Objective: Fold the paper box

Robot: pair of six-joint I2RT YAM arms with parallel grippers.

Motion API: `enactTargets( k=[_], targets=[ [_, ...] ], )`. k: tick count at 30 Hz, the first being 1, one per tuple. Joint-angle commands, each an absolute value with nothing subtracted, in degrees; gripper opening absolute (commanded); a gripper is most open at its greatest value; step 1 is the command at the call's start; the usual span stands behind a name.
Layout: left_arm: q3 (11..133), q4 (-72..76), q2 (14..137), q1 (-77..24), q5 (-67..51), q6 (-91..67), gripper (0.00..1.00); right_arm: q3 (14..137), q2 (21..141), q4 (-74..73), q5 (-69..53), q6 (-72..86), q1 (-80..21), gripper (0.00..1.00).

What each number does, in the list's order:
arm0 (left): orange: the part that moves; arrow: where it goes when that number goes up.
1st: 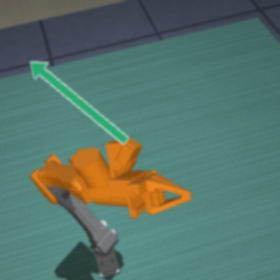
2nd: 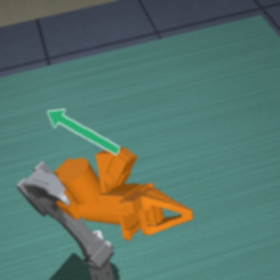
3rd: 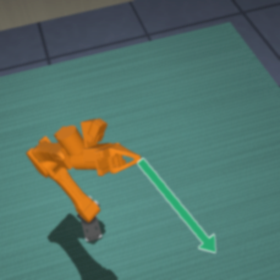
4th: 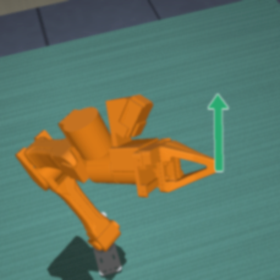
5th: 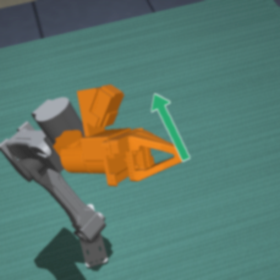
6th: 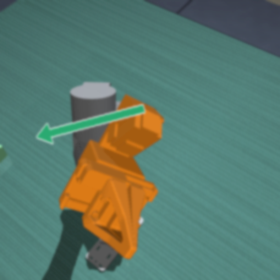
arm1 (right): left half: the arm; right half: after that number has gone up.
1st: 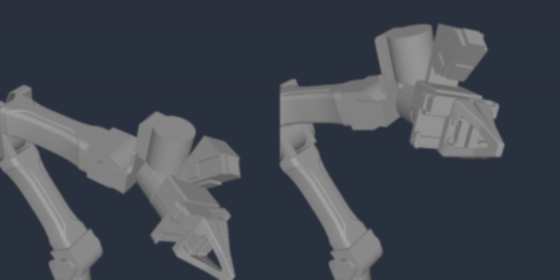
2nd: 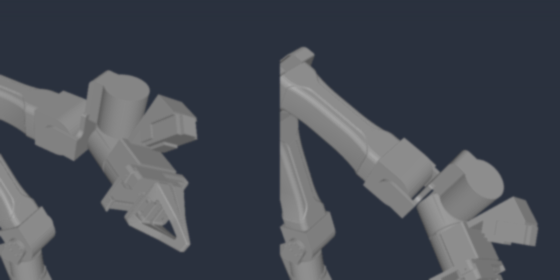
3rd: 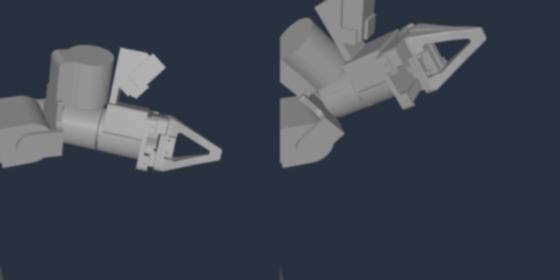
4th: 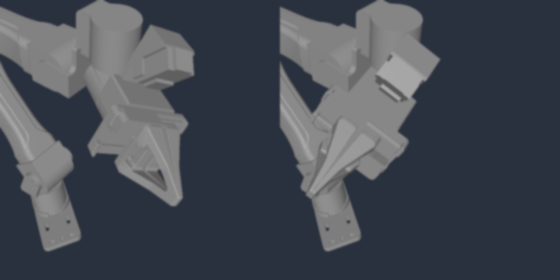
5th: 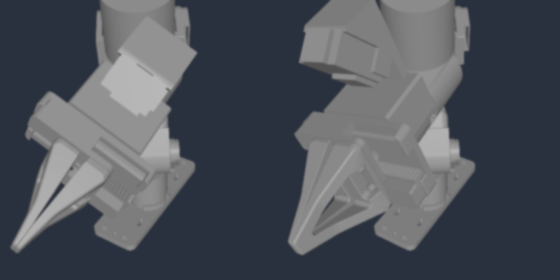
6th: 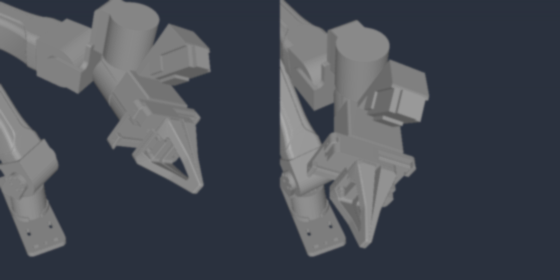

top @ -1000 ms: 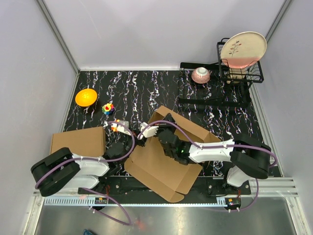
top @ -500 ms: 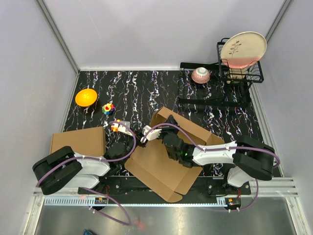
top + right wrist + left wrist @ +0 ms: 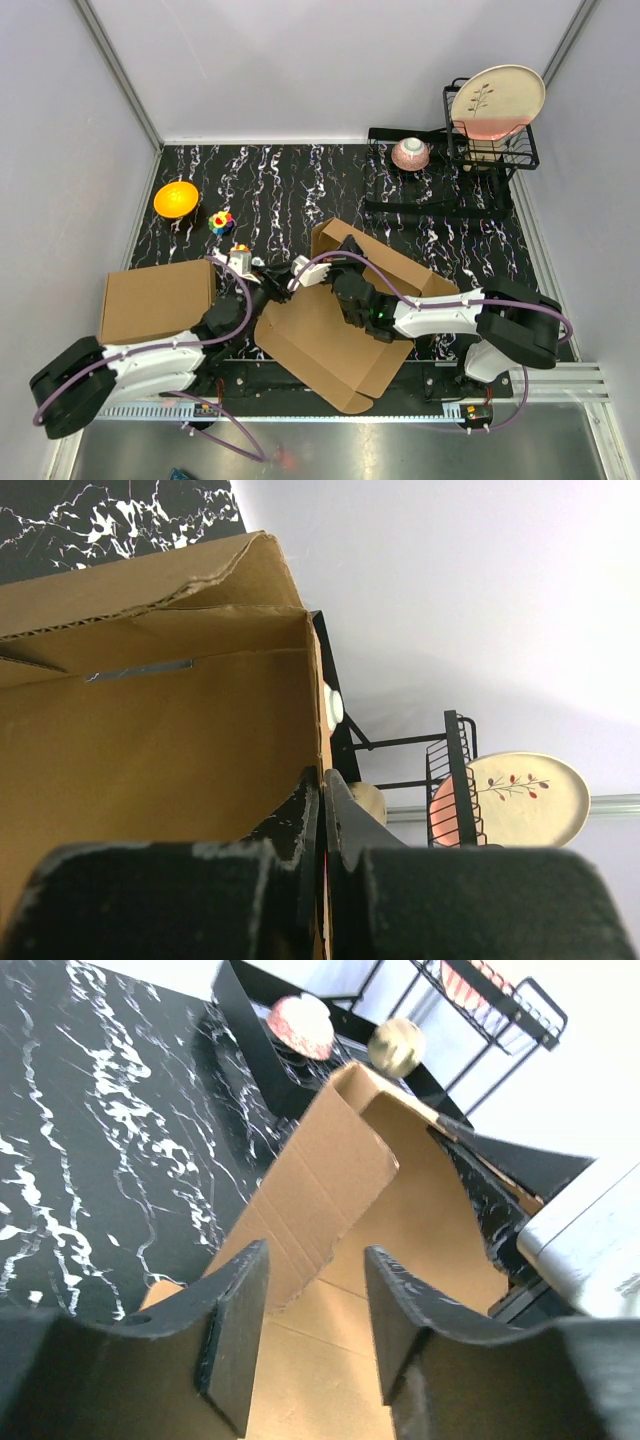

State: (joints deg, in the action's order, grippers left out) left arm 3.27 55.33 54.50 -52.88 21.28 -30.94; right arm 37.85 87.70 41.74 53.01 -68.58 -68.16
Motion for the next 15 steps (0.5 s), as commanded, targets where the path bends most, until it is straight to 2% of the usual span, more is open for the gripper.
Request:
enactTargets(
  k=[1,5,11,15],
  targets=[
    [2.7,45.6,43.3,-53.2,27.8,-28.2,0.5,37.5,87.9,38.0,53.0,-63.6,-68.5,0.0],
    [2.9,42.3,41.5,-52.7,36.0,-28.0,0.52,37.9,88.1,38.3,52.8,-63.5,-68.4,0.0],
    [7.6,50.9,57.5,-51.9,28.6,-22.6,0.5,38.5,88.5,37.9,52.5,-62.8,-68.5,0.0],
    [8.0,60.5,67.1,-51.8,27.8,-21.0,0.51,38.5,88.0,37.0,52.0,-62.0,-68.6,0.0]
  ],
)
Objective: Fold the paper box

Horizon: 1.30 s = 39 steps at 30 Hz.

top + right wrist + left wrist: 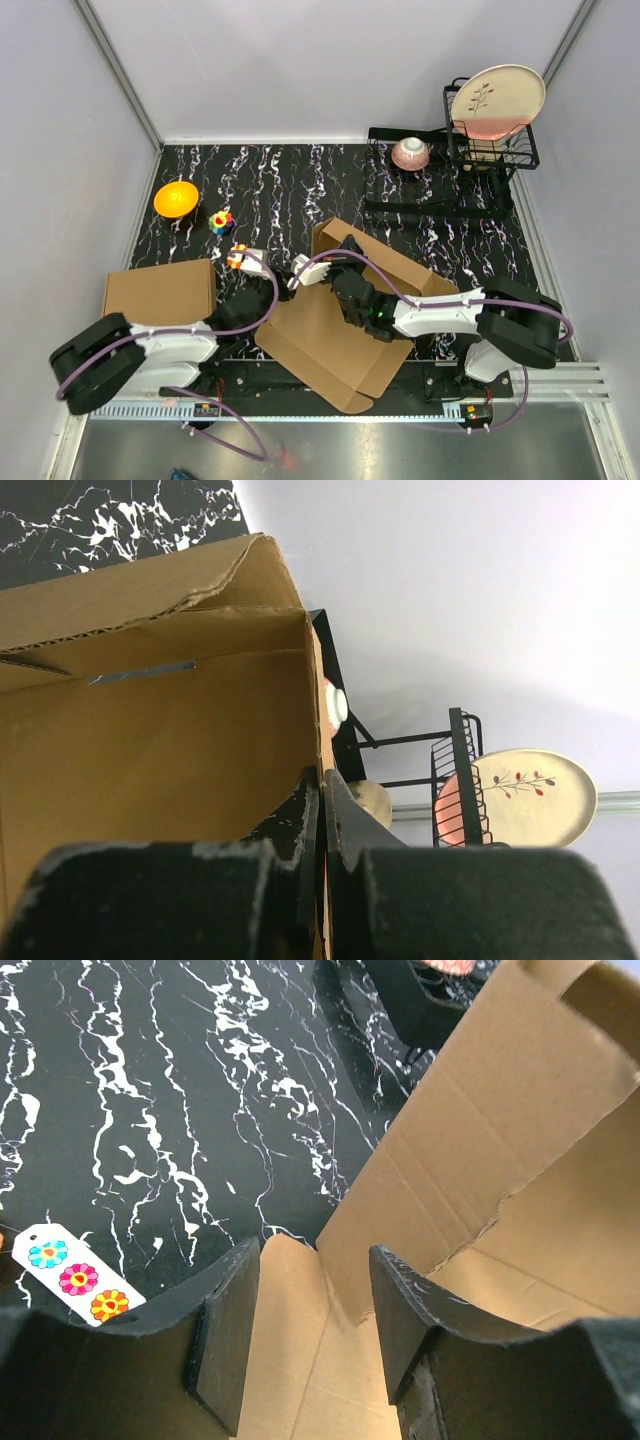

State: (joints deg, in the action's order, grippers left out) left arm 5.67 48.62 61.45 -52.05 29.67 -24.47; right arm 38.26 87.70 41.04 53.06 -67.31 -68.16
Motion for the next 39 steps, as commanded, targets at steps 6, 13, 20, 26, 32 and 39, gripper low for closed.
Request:
enactTargets(
  k=[6,13,20,26,32,39],
  targets=[
    [7.0,71.7,72.4,-51.7,26.5,-21.8,0.51,38.4,87.4,35.8,51.4,-61.0,-68.6,0.0],
    [10.3,79.8,79.7,-51.5,22.3,-20.0,0.52,38.4,89.0,35.9,52.1,-59.2,-69.0,0.0],
    [10.5,87.4,87.8,-51.2,19.4,-21.1,0.54,38.5,87.9,34.6,51.8,-57.3,-69.2,0.0],
    [12.1,93.2,93.4,-50.6,17.7,-21.3,0.56,38.2,88.0,32.7,51.2,-55.3,-69.2,0.0],
    [15.1,95.5,96.7,-50.0,17.7,-21.0,0.59,38.7,88.9,32.0,51.1,-54.5,-69.2,0.0],
    [17.5,95.5,96.8,-47.0,17.2,-21.4,0.64,38.7,88.9,29.9,50.9,-52.5,-69.2,0.0]
  ],
)
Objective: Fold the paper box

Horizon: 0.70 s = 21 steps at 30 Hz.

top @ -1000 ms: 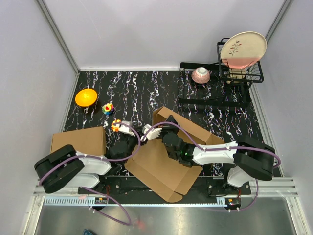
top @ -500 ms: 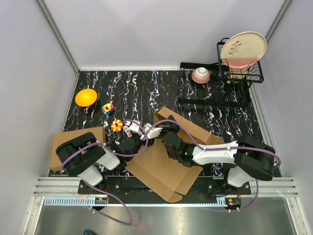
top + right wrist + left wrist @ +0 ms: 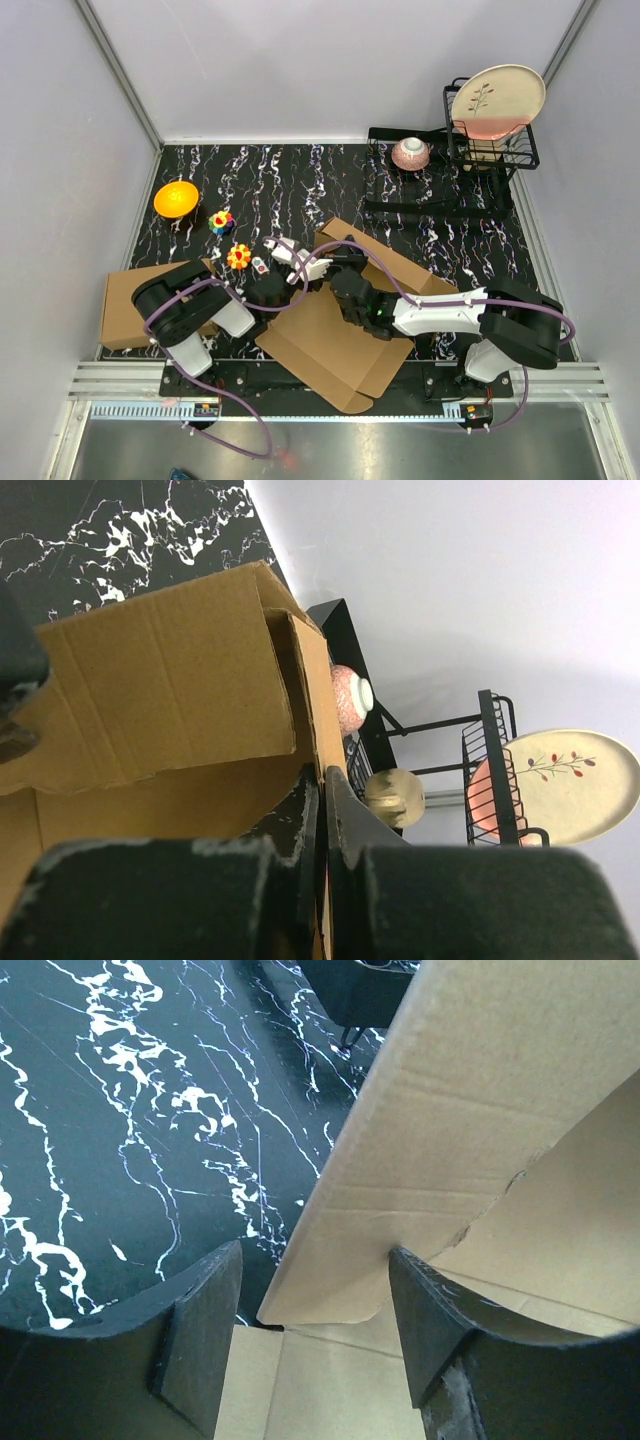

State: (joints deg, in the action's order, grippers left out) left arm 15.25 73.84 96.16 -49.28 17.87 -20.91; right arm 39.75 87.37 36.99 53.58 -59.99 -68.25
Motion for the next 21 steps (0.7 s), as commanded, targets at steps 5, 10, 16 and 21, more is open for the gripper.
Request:
enactTargets(
  k=[5,10,16,21],
  targets=[
    [19.2,95.5,96.7,-44.5,13.6,-21.3,0.65,38.8,89.2,29.6,50.8,-52.2,-69.2,0.0],
    [20.6,95.5,96.6,-43.2,11.3,-20.7,0.65,39.0,89.5,29.4,50.5,-51.9,-69.3,0.0],
    [23.0,95.4,98.0,-42.9,9.0,-19.1,0.65,39.1,89.1,29.0,50.2,-51.6,-69.2,0.0],
    [25.0,95.4,99.9,-42.8,7.3,-19.2,0.61,39.2,89.1,28.4,50.0,-51.1,-69.2,0.0]
  ],
)
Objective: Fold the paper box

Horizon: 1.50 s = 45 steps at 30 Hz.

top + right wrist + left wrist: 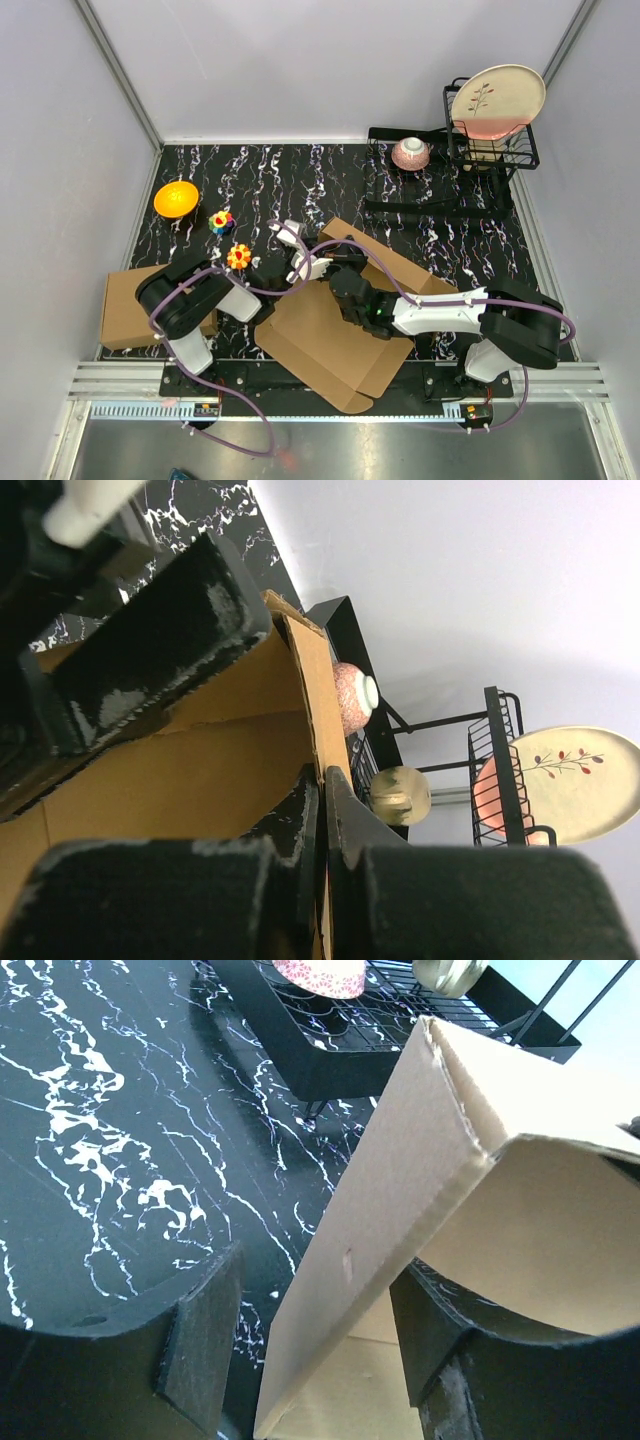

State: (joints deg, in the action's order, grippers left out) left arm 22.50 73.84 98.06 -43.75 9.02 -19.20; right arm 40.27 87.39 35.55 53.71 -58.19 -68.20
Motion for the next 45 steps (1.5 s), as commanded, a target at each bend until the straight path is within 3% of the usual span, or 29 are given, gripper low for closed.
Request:
enactTargets(
  k=[1,4,8,15,21,22,25,29,32,35,36,40,45],
  targets=[
    [25.2,95.4,100.5,-42.9,7.0,-19.2,0.58,39.3,89.1,28.3,50.0,-51.1,-69.3,0.0],
    [25.8,95.4,101.7,-42.9,6.7,-18.4,0.51,39.3,88.9,28.1,50.1,-50.9,-69.3,0.0],
    [25.8,95.4,102.5,-42.9,7.2,-16.9,0.23,39.5,88.8,27.6,50.0,-50.7,-69.2,0.0],
    [24.5,95.4,102.0,-42.9,8.6,-14.8,0.0,39.8,88.9,27.2,50.3,-50.4,-69.2,0.0],
    [24.1,95.4,101.6,-42.9,9.2,-14.1,0.01,40.2,89.3,26.8,50.5,-50.1,-69.2,0.0],
    [24.0,95.4,101.6,-43.0,9.4,-14.1,0.21,40.3,89.4,26.8,50.5,-50.1,-69.2,0.0],
    [23.6,95.4,101.5,-43.0,9.3,-14.6,0.41,40.3,89.5,26.7,50.5,-50.0,-69.3,0.0],
    [23.9,95.4,102.3,-43.2,9.1,-14.9,0.43,40.5,89.8,26.7,50.5,-50.0,-69.2,0.0],
    [24.4,95.4,103.3,-43.5,9.5,-14.1,0.42,40.5,89.7,26.8,50.4,-50.0,-69.2,0.0],
    [25.0,95.4,104.4,-44.0,10.5,-12.5,0.28,40.6,89.6,26.6,50.4,-49.8,-69.2,0.0],
    [25.2,95.4,104.6,-44.1,10.9,-12.0,0.16,40.5,89.6,26.6,50.4,-49.7,-69.2,0.0],
    [25.3,95.4,105.2,-44.7,14.0,-10.0,0.0,40.6,89.4,26.4,50.3,-49.6,-69.2,0.0],
    [24.3,95.4,104.5,-44.8,15.6,-9.3,0.0,40.6,89.3,26.4,50.4,-49.5,-69.2,0.0]
  ],
)
